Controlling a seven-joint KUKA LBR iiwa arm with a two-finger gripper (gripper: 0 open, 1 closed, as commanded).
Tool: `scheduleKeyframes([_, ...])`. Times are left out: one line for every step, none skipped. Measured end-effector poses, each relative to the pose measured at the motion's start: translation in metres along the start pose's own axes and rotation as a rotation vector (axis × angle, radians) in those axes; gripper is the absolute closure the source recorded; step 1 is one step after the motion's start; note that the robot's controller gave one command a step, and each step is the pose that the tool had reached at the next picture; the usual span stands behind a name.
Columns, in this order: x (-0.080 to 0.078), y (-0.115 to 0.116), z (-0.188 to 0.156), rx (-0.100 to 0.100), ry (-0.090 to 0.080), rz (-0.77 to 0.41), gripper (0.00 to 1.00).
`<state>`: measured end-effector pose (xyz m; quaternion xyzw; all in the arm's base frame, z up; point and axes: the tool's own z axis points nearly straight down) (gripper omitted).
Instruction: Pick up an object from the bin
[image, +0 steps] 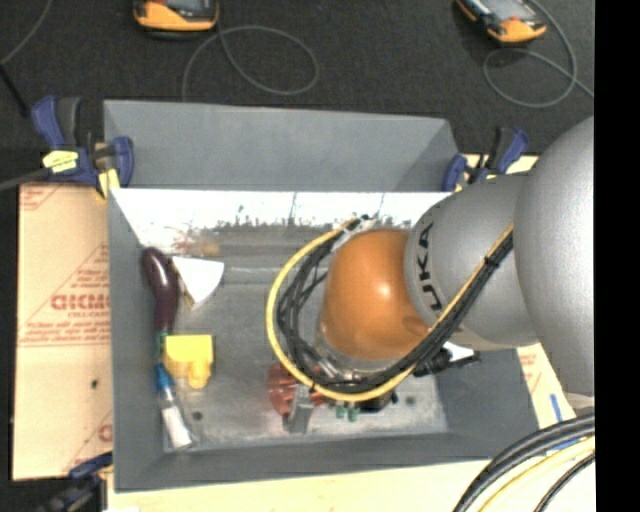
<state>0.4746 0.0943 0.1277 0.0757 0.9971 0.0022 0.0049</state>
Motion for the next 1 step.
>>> scheduleKeyframes([0.0009,-0.0005,-0.0118,0.002,0.006,0.000,1.00])
